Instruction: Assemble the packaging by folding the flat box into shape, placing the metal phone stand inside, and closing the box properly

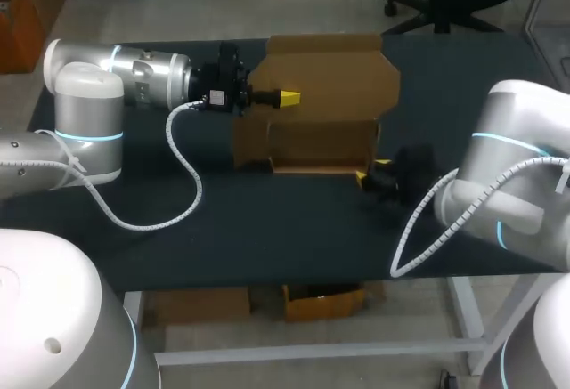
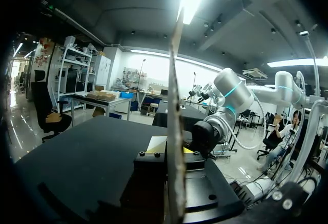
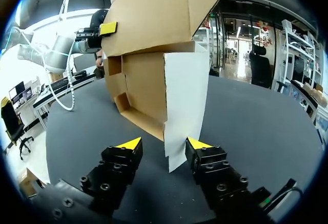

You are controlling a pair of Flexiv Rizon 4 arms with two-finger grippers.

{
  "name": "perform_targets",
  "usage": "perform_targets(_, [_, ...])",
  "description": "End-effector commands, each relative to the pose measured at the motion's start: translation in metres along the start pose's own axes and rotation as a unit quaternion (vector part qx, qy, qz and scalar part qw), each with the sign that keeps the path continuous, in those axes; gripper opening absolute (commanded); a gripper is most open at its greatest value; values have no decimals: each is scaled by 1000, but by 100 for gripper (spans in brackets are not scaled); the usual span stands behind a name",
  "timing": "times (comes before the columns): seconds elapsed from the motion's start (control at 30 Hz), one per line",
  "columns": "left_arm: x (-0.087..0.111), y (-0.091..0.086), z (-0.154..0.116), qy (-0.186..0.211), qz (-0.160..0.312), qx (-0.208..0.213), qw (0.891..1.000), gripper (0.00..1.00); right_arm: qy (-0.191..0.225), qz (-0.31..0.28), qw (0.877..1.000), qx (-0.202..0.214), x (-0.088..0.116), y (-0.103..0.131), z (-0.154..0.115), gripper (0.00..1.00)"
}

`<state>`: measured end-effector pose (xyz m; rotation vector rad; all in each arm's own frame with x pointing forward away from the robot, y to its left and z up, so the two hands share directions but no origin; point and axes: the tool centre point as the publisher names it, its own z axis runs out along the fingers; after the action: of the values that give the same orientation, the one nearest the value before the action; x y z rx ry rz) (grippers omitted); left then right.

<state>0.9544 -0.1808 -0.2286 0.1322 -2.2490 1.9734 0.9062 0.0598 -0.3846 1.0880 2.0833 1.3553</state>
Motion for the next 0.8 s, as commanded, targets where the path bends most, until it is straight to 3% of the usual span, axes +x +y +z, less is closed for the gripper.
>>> perform_targets(0.03, [-1,3,2,1,0,0,1000,0,-43,-3,999,-11,8,-7,-12,54])
perform_targets(0.8, [-1,3,2,1,0,0,1000,0,-47,3,999,-28,-17,-27,-60,54])
